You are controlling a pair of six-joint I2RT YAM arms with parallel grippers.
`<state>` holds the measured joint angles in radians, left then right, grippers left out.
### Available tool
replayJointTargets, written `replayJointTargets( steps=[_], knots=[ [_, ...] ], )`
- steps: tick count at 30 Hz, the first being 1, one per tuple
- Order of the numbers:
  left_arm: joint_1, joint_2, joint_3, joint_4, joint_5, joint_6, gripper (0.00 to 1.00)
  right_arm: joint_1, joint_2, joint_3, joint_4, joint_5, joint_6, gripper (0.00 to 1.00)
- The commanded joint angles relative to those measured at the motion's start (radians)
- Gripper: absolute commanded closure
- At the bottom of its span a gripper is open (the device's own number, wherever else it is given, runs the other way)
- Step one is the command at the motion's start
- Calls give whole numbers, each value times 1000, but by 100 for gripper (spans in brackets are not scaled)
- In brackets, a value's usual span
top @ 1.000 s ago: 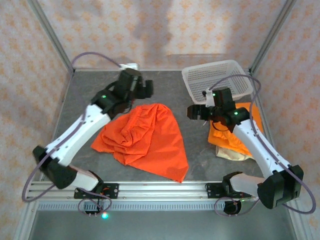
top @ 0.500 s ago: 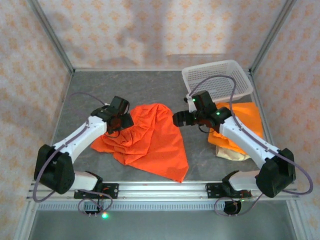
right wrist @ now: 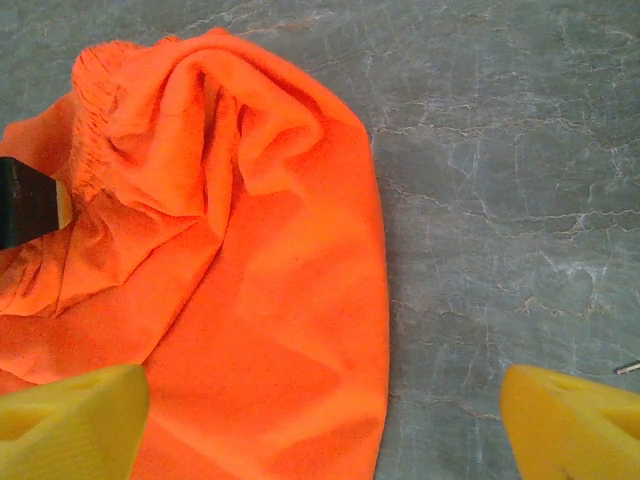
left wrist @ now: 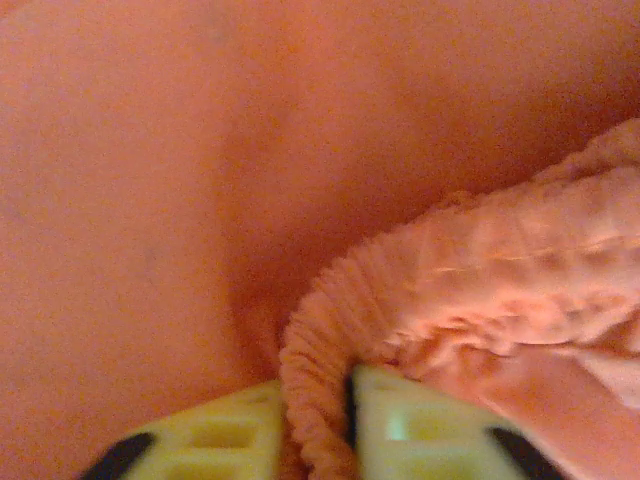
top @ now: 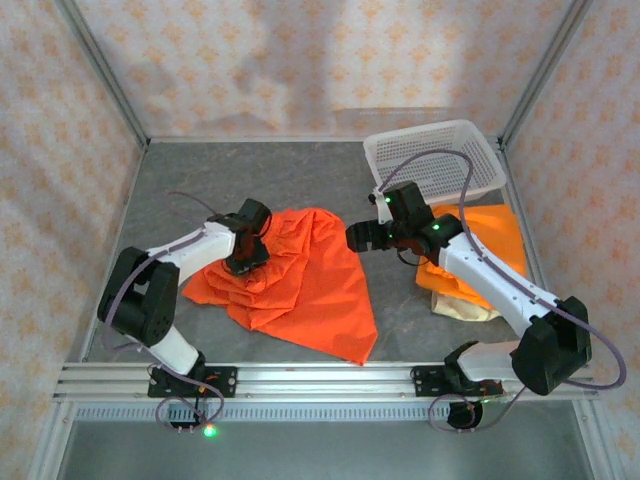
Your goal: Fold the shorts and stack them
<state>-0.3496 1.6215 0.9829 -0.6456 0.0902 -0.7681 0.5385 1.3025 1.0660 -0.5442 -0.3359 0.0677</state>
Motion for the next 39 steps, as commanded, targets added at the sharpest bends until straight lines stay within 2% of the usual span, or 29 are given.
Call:
replayJointTargets(
  steps=[1,6,10,14,17,19,22,24,27,29,30,32,34,37,38,39],
  knots=[
    [4,-7,92,-7,-32,11,100,6,5,15,19,27,7,10],
    [84,-57,390,-169,-161,116,100,6,31,53,14,26,-4,10],
    [164,-60,754,-298,-252,215,100,6,56,102,9,27,-16,10],
    [170,-19,1095,-384,-334,312,100,6,68,136,13,39,-16,10],
    [155,-9,1226,-380,-343,335,100,6,62,148,19,64,-15,10],
    [105,-17,1254,-350,-394,365,100,7,52,153,25,80,-15,10],
    [-30,-34,1225,-321,-519,397,100,3,35,151,33,123,-16,10],
    [-122,-59,1116,-285,-564,374,100,-11,19,138,36,140,-9,11],
    [-233,-134,838,-178,-560,265,98,-45,-14,90,51,135,16,12],
    [-296,-187,604,-71,-534,164,88,-70,-43,48,53,126,28,12],
    [-319,-204,503,-22,-517,122,79,-76,-57,27,54,124,30,12],
    [-355,-221,341,52,-469,53,54,-91,-84,-15,53,110,34,12],
    [-375,-231,282,56,-466,38,30,-94,-95,-37,39,96,36,11],
    [-389,-298,273,25,-537,95,5,-95,-90,-56,29,63,50,10],
    [-387,-333,275,17,-581,125,0,-93,-81,-57,31,44,63,9],
    [-381,-360,276,14,-614,148,0,-89,-73,-54,37,30,78,9]
  ],
)
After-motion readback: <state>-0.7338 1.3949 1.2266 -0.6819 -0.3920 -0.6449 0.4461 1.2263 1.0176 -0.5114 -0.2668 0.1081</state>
